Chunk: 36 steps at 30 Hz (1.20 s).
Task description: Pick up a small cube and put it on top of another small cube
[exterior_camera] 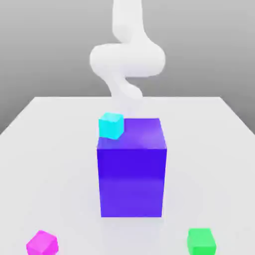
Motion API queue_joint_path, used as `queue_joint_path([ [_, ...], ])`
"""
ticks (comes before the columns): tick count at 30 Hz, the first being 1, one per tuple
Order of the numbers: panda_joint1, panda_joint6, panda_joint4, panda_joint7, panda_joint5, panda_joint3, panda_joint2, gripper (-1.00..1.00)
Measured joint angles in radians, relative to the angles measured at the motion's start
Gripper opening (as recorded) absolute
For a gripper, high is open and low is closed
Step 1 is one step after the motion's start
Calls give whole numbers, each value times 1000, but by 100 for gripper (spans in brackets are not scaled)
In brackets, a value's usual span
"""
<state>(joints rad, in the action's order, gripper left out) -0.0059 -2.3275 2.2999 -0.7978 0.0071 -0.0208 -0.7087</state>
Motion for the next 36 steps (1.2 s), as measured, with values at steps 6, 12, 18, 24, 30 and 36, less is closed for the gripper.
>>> queue_joint_path([
  [6, -14, -67, 0, 8, 21, -54, 223, 0],
  [12, -34, -133, -1, 24, 53, -103, 441, 0],
  [18, -67, -198, -1, 45, 92, -144, 659, 0],
  [24, -113, -263, -2, 63, 126, -163, 877, 0],
  [30, -158, -345, -10, 79, 157, -171, 1094, 0],
  [36, -191, -441, -37, 111, 200, -133, 1227, -100],
])
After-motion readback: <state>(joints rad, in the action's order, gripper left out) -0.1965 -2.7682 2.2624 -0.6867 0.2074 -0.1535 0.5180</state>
